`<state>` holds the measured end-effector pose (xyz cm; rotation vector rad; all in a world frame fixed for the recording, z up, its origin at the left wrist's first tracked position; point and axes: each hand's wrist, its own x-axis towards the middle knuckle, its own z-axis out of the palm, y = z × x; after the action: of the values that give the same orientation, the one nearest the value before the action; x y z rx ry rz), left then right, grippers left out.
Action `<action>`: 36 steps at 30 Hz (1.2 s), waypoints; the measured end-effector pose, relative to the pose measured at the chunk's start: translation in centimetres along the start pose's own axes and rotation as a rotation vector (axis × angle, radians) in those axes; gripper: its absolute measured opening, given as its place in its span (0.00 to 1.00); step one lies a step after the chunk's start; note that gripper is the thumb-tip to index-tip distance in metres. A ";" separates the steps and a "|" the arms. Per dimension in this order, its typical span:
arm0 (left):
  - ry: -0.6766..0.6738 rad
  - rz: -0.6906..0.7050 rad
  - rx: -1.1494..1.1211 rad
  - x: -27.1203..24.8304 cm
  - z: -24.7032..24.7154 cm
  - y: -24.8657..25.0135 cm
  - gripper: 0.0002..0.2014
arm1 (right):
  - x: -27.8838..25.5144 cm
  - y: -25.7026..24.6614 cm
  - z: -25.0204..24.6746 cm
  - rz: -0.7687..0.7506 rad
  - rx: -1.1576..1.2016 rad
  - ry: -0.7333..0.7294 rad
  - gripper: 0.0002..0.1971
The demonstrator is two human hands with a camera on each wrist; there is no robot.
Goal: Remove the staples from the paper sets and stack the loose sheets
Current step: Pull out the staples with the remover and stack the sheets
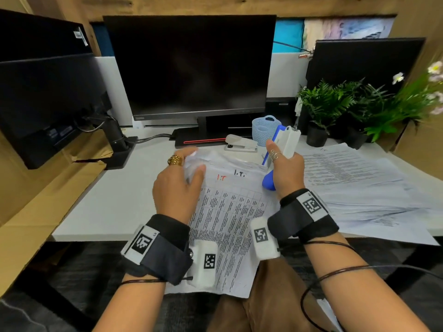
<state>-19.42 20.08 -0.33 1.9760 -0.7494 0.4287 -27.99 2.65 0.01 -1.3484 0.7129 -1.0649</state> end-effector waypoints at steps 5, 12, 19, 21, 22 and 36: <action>-0.327 0.494 0.658 -0.1 1.2 2.9 0.41 | -1.5 -0.2 0.9 -0.051 -0.011 -0.088 0.07; -0.625 0.417 0.565 1.0 2.5 3.2 0.39 | -3.2 0.6 1.3 -0.073 0.080 -0.170 0.05; -0.621 0.427 0.441 0.3 3.2 2.2 0.29 | -3.7 1.2 1.5 -0.053 0.141 -0.204 0.12; -0.624 0.429 0.432 0.1 3.5 2.0 0.30 | -3.7 1.5 1.5 -0.026 0.113 -0.207 0.07; -0.629 0.422 0.424 -0.1 3.6 1.9 0.29 | -3.7 1.7 1.6 -0.011 0.098 -0.203 0.05; -0.656 0.339 0.580 0.9 3.2 -1.1 0.28 | -2.2 1.9 3.0 0.139 0.003 -0.341 0.17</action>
<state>-18.02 17.37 -2.15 2.5786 -1.5210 0.1921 -25.75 5.71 -1.76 -1.4115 0.5406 -0.7016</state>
